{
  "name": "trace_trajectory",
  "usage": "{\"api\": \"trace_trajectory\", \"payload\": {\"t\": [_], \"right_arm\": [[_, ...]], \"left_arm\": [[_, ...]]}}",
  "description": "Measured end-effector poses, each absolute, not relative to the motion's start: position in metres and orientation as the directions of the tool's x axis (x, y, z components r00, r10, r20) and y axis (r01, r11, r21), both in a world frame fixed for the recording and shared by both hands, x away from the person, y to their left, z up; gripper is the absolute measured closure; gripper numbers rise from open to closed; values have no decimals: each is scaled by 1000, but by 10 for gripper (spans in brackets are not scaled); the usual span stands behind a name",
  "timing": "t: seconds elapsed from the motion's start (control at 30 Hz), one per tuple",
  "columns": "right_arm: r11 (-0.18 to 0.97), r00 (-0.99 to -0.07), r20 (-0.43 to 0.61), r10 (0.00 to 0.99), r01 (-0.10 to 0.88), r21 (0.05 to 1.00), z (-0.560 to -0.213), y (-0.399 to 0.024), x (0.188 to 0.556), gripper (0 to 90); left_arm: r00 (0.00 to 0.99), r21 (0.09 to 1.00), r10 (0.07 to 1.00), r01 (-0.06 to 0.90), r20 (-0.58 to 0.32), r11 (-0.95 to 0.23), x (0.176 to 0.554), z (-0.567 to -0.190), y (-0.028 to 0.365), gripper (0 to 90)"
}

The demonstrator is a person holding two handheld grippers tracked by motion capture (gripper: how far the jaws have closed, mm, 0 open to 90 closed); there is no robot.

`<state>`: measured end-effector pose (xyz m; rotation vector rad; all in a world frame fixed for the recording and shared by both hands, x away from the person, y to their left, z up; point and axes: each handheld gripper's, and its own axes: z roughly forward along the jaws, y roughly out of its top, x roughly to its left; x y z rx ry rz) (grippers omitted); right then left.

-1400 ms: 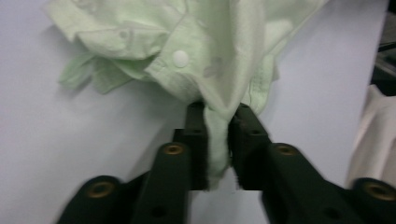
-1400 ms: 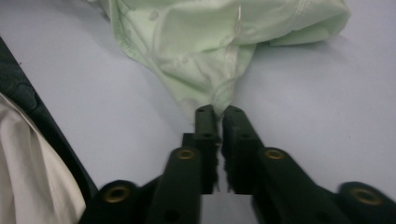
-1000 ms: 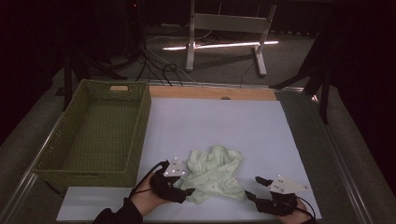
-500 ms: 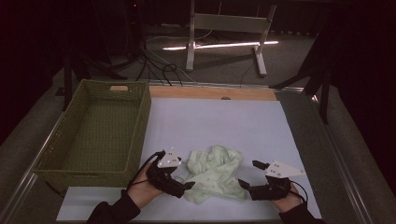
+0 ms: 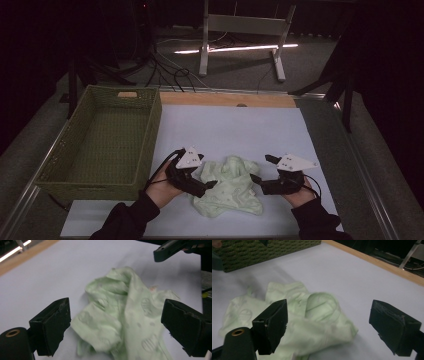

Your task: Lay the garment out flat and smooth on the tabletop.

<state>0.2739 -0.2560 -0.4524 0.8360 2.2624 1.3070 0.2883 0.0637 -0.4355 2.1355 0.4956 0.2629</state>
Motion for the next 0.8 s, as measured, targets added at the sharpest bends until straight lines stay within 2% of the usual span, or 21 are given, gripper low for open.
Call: {"api": "trace_trajectory", "payload": {"t": [0.17,0.3,0.4,0.67,0.7,0.8], "right_arm": [[392,-750,-37,660,301,869,-452,-250,295,138],[419,-748,-52,661,310,853,-453,-246,309,156],[437,-756,-55,653,316,842,-456,-244,318,220],[495,-771,-53,634,353,794,-469,-239,333,339],[510,-774,-50,631,366,779,-474,-238,335,369],[525,-781,-37,624,382,761,-481,-239,338,385]], "left_arm": [[894,814,447,235,34,-532,306,-437,53,102],[889,800,458,269,8,-536,318,-443,47,94],[893,786,450,297,-27,-542,325,-448,43,94],[910,727,415,302,-26,-616,340,-471,35,133],[913,723,407,304,-34,-620,341,-474,34,184],[924,714,379,294,-43,-636,344,-482,31,223]]}}
